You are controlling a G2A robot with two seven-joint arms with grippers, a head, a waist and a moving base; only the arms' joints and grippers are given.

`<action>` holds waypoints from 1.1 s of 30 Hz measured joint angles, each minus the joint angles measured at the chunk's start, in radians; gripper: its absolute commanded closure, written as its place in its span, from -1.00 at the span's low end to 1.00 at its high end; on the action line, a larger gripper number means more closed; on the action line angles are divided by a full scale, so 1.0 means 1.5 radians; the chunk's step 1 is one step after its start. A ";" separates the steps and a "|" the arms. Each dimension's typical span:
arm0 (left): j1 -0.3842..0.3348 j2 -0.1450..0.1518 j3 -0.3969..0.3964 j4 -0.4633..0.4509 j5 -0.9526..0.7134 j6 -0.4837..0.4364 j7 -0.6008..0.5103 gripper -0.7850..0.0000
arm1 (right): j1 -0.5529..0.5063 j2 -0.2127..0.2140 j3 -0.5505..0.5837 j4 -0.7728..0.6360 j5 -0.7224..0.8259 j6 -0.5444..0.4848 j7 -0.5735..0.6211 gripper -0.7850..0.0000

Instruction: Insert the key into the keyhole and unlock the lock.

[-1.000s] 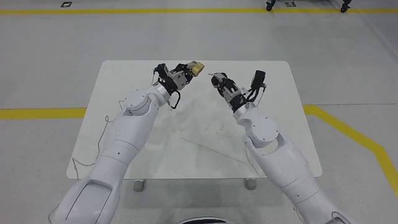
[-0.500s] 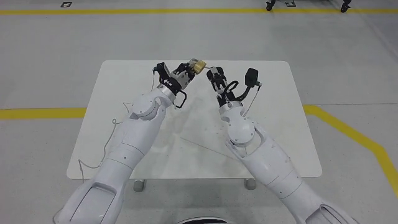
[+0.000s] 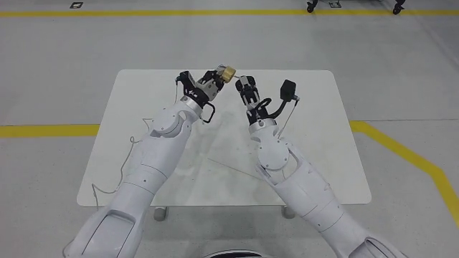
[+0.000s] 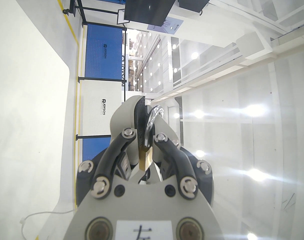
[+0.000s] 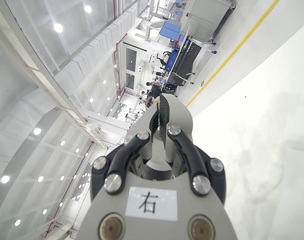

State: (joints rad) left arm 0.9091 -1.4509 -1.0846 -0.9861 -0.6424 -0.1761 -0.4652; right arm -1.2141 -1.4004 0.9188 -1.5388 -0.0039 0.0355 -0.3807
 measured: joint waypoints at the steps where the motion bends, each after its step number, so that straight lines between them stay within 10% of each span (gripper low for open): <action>1: -0.001 0.000 -0.001 0.002 -0.003 0.000 -0.001 1.00 | -0.001 -0.001 0.001 0.000 -0.002 -0.003 -0.002 1.00; 33: -0.002 -0.010 -0.011 0.015 0.017 -0.012 -0.011 1.00 | 0.006 -0.038 0.018 0.027 -0.009 0.024 0.017 1.00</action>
State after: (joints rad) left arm 0.9067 -1.4665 -1.1010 -0.9628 -0.6162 -0.1947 -0.4817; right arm -1.2048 -1.4572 0.9460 -1.4987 -0.0178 0.0717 -0.3556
